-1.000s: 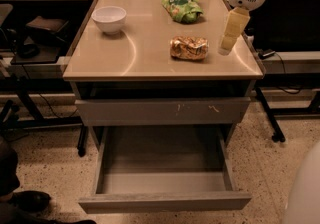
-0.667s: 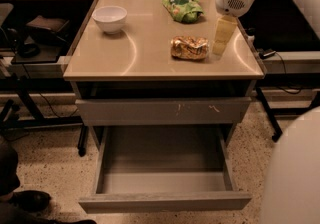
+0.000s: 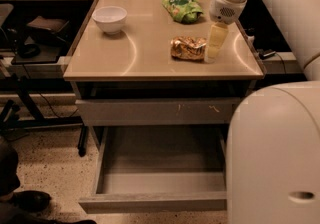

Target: Place orange can into middle drawer

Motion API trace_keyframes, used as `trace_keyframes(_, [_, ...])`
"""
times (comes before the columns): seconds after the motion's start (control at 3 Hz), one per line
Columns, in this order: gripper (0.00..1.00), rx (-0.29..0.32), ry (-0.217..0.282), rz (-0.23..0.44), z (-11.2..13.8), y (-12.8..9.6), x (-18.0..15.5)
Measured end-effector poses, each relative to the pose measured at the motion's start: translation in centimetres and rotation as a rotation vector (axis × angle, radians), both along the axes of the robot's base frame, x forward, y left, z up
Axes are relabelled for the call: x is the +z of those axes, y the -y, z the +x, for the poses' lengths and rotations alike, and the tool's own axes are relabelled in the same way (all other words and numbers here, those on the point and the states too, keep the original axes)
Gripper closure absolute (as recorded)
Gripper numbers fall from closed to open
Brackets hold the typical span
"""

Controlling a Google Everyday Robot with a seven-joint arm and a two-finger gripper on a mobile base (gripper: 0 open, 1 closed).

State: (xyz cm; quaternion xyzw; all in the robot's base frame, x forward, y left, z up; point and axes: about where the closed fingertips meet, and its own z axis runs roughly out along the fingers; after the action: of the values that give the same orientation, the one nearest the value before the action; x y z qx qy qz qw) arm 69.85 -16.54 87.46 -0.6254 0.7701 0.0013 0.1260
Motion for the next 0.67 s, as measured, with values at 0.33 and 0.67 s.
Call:
trace_keyframes(0.33, [0.00, -0.011, -0.022, 0.050, 1.7, 0.1, -1.5])
trace_keyframes(0.67, [0.00, -0.004, -0.033, 0.105, 3.0, -0.5, -2.5])
